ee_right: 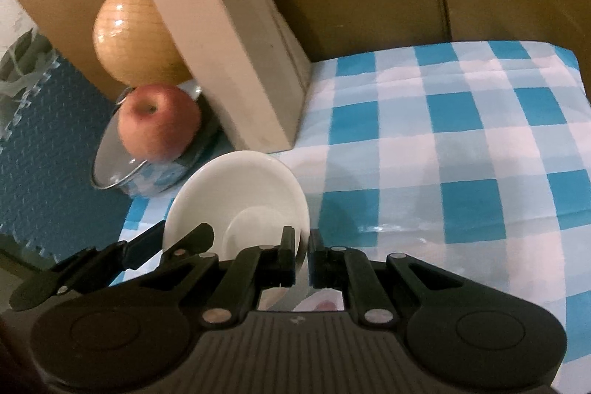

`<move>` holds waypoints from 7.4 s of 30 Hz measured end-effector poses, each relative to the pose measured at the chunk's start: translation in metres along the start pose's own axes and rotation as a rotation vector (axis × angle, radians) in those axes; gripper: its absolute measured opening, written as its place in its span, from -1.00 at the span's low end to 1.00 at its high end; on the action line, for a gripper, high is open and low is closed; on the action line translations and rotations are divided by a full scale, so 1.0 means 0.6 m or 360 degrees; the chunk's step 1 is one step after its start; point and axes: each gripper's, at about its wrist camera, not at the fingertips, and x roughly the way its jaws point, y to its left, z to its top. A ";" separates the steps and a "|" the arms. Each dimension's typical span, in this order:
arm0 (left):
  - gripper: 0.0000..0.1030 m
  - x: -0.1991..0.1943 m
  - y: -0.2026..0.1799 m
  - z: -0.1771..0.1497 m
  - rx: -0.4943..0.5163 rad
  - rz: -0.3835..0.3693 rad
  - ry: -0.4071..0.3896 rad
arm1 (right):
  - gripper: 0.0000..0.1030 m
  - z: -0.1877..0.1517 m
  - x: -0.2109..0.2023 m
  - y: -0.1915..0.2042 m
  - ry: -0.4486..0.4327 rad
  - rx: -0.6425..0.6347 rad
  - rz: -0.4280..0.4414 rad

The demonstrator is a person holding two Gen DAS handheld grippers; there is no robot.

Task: Organize plates and bowls
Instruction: 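Lift the cream bowl with the right gripper away from the knife block, then carry the held bowl with the right gripper toward the pink-flower plate, then lower the bowl onto the pink-flower plate and open the right gripper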

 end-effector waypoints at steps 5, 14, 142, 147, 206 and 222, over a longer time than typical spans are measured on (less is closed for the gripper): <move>-0.25 -0.019 0.025 -0.010 -0.0033 0.0024 -0.0021 | -0.88 -0.016 -0.004 0.025 0.0013 -0.0047 0.0033; -0.21 -0.046 0.061 -0.029 -0.0074 0.0068 -0.0042 | -0.88 -0.037 -0.017 0.061 0.0017 -0.0116 0.0085; -0.41 -0.073 0.101 -0.089 -0.0237 -0.0141 0.0147 | -0.80 -0.082 -0.051 0.064 0.0057 -0.0254 0.0033; -0.38 -0.082 0.068 -0.089 -0.0159 -0.0190 0.0126 | -0.80 -0.094 -0.081 0.034 0.0026 -0.0220 -0.0016; 0.01 -0.109 -0.076 -0.124 0.0103 -0.0310 0.0155 | -0.70 -0.151 -0.182 -0.097 -0.0101 -0.0017 -0.0262; 0.30 -0.143 -0.028 -0.098 -0.0125 -0.0368 0.0050 | -0.46 -0.153 -0.198 -0.042 -0.0253 -0.0123 -0.0254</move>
